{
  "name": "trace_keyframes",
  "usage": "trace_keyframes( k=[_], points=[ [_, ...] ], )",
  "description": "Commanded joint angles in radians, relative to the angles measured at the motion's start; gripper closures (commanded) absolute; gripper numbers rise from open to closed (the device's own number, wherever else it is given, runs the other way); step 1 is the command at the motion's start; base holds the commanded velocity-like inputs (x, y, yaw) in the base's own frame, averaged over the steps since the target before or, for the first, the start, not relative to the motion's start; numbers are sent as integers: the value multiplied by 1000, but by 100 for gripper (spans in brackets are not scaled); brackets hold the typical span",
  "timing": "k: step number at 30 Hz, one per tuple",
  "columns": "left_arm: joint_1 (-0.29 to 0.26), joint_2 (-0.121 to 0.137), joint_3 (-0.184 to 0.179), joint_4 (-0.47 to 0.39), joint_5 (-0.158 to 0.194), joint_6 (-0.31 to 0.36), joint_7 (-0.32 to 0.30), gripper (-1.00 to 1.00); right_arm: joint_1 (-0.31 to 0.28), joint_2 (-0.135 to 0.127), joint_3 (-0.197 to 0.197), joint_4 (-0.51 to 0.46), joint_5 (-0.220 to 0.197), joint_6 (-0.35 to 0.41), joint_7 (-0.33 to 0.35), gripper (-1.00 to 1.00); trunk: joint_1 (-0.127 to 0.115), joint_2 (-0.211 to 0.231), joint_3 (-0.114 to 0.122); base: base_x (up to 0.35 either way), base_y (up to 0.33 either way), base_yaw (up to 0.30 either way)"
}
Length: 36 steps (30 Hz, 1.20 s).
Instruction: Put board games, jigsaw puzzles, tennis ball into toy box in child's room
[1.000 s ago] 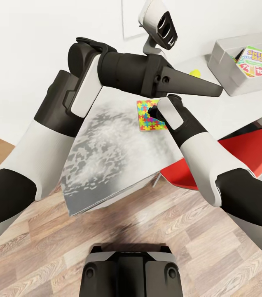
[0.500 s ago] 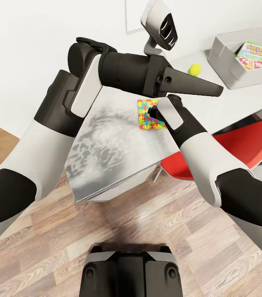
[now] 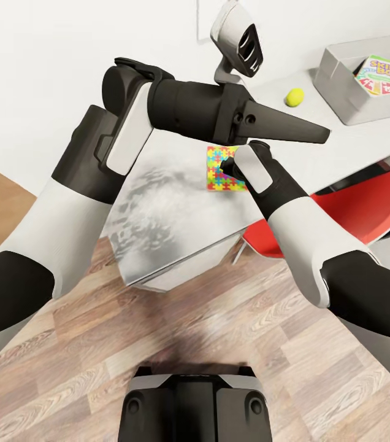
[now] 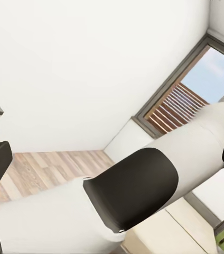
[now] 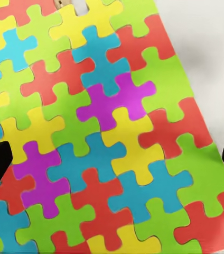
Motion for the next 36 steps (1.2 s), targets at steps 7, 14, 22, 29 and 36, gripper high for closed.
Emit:
trace_keyframes(
  k=[7,14,22,29,36],
  points=[
    [-1,-1,-1,14,3,8,-2,-100,0,0,7,25,-28,1,-6,-100,1,-1,-1,-109,91,0],
    [-1,-3,-1,16,3,8,-2,-100,0,0,8,25,-28,1,-6,-100,1,-1,-1,-130,83,0],
    [-1,-2,-1,16,4,8,-2,-100,1,0,8,25,-28,1,-6,-100,1,-1,-1,-95,45,0],
    [-1,-2,1,16,6,8,-2,-100,0,-1,7,16,-26,2,-8,-100,1,-1,-1,-9,4,0],
    [-1,-1,1,16,5,8,-2,-100,0,1,16,12,-23,0,-20,-100,1,-1,-1,0,0,0]
  ],
)
